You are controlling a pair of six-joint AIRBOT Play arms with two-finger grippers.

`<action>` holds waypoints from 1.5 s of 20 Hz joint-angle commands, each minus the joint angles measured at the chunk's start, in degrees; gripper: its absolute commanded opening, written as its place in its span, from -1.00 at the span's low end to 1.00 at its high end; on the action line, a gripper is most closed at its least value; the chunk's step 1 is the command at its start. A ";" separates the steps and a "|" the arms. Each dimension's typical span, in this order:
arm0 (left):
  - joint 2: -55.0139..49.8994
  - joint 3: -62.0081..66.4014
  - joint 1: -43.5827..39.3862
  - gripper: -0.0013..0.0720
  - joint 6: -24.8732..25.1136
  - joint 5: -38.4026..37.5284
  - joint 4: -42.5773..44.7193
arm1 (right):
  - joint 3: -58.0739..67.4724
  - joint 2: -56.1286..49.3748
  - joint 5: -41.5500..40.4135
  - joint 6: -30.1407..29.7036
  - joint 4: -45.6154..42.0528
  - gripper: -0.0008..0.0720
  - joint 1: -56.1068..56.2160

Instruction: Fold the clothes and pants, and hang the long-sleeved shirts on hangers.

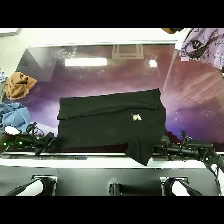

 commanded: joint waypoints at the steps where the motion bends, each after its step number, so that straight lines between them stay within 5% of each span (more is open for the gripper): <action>1: -0.42 0.04 -0.87 -0.92 -0.02 1.40 -0.35 | 0.70 0.07 -1.05 0.00 -0.07 -0.91 -0.02; 5: 2.60 1.97 -0.74 -0.93 -0.04 -1.29 -0.22 | 6.86 1.70 -5.44 1.01 -1.81 -0.91 -0.02; 12: 21.55 2.69 -0.70 -0.93 -7.87 -10.32 8.37 | 18.29 20.57 -20.17 17.49 -17.31 -0.92 0.00; 16: 27.17 2.73 -0.87 -0.93 -9.35 -10.47 7.82 | 21.46 26.69 -23.58 20.00 -16.96 -0.92 0.00; 20: 22.86 4.09 -5.11 -0.93 -8.74 -4.68 7.50 | 26.67 19.80 -19.28 19.17 -10.80 -0.92 0.20; 25: 11.32 12.04 -8.61 -0.93 -8.74 2.38 7.52 | 36.26 2.19 -5.60 18.10 -12.13 -0.92 15.21; 30: -3.37 24.55 -12.04 -0.93 -8.09 6.56 8.28 | 49.46 -13.94 -0.39 20.63 -17.38 -0.92 20.76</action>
